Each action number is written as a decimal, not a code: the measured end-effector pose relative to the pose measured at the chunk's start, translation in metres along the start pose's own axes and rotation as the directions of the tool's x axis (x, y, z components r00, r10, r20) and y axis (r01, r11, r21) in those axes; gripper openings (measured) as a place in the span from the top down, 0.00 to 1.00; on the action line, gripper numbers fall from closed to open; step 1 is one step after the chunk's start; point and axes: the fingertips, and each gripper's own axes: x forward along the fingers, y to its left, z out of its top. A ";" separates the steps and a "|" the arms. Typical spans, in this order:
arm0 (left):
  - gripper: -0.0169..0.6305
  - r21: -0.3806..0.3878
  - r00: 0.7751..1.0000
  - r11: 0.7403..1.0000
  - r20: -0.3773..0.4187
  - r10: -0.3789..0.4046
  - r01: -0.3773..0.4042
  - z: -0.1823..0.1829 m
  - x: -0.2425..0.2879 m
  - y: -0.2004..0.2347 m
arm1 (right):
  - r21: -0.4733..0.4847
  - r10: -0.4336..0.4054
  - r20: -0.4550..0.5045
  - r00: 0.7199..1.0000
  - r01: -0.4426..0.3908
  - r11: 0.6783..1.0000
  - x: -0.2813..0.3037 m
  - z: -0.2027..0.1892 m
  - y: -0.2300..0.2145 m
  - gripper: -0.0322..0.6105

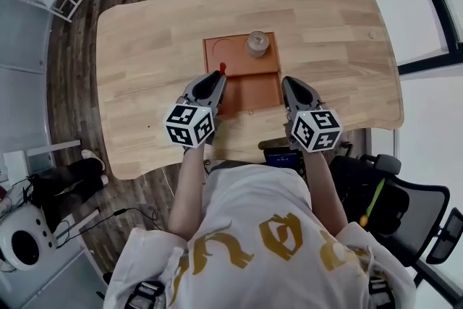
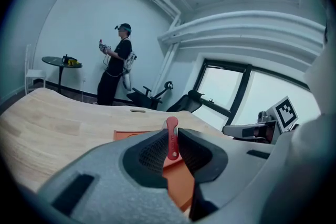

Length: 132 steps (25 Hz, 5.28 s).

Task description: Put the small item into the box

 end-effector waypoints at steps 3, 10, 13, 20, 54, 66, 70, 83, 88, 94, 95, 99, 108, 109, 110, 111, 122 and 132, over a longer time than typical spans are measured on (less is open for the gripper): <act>0.89 0.002 1.000 1.000 0.004 -0.016 0.016 0.002 0.002 -0.004 | 0.005 -0.009 0.003 1.000 0.009 1.000 -0.003 0.001 -0.002 0.93; 0.89 -0.005 1.000 1.000 0.015 -0.018 0.019 -0.002 0.006 -0.009 | -0.020 -0.010 -0.011 1.000 0.010 1.000 -0.011 -0.009 -0.004 0.93; 0.89 -0.006 1.000 1.000 0.015 -0.011 0.011 -0.004 0.006 -0.012 | -0.040 -0.008 -0.033 0.999 0.007 0.999 -0.012 -0.015 -0.008 0.93; 0.89 0.005 1.000 1.000 0.018 0.005 -0.006 0.000 0.001 -0.009 | -0.048 0.012 -0.029 0.999 -0.014 0.999 -0.001 -0.013 -0.007 0.93; 0.89 -0.006 0.990 1.000 -0.142 -0.022 0.021 -0.057 0.029 0.001 | -0.051 -0.005 -0.138 0.990 -0.002 0.999 0.021 -0.058 -0.032 0.93; 0.89 0.069 0.964 0.996 -0.261 -0.041 0.061 -0.082 0.051 -0.001 | -0.020 -0.006 -0.186 0.983 0.002 1.000 0.033 -0.077 -0.040 0.93; 0.89 0.073 0.955 0.994 -0.290 -0.054 0.079 -0.088 0.058 -0.002 | -0.013 -0.011 -0.201 0.979 0.008 1.000 0.036 -0.084 -0.045 0.93; 0.89 0.245 0.869 0.936 -0.482 -0.110 0.255 -0.117 0.081 -0.021 | 0.014 -0.022 -0.237 0.971 0.026 1.000 0.038 -0.096 -0.058 0.93; 0.89 0.265 0.809 0.912 -0.577 -0.110 0.313 -0.133 0.088 -0.022 | 0.030 -0.035 -0.238 0.971 0.044 0.999 0.041 -0.096 -0.066 0.93; 0.89 0.283 0.749 0.881 -0.653 -0.114 0.380 -0.148 0.096 -0.023 | 0.047 -0.047 -0.237 0.970 0.060 0.997 0.044 -0.095 -0.075 0.93; 0.89 0.283 0.740 0.876 -0.663 -0.114 0.389 -0.150 0.098 -0.023 | 0.049 -0.050 -0.238 0.970 0.063 0.997 0.045 -0.095 -0.076 0.93; 0.89 0.287 0.704 0.861 -0.701 -0.110 0.419 -0.158 0.102 -0.022 | 0.062 -0.066 -0.245 0.967 0.084 0.995 0.047 -0.098 -0.084 0.93; 0.89 0.277 0.624 0.837 -0.775 -0.096 0.473 -0.176 0.110 -0.025 | 0.076 -0.069 -0.255 0.964 0.091 0.993 0.057 -0.100 -0.092 0.93; 0.89 0.271 0.620 0.839 -0.779 -0.096 0.471 -0.177 0.111 -0.025 | 0.077 -0.068 -0.258 0.964 0.091 0.993 0.057 -0.101 -0.093 0.93; 0.89 0.268 0.613 0.840 -0.784 -0.095 0.473 -0.179 0.111 -0.025 | 0.078 -0.068 -0.260 0.963 0.091 0.993 0.058 -0.102 -0.093 0.93; 0.89 0.266 0.605 0.838 -0.791 -0.093 0.477 -0.180 0.111 -0.025 | 0.079 -0.068 -0.262 0.963 0.092 0.993 0.058 -0.103 -0.093 0.93; 0.89 0.256 0.555 0.837 -0.829 -0.067 0.483 -0.196 0.111 -0.024 | 0.097 -0.073 -0.260 0.963 0.101 0.990 0.058 -0.106 -0.100 0.93; 0.89 0.246 0.555 0.852 -0.830 -0.061 0.462 -0.196 0.112 -0.025 | 0.105 -0.073 -0.239 0.968 0.100 0.989 0.055 -0.098 -0.105 0.93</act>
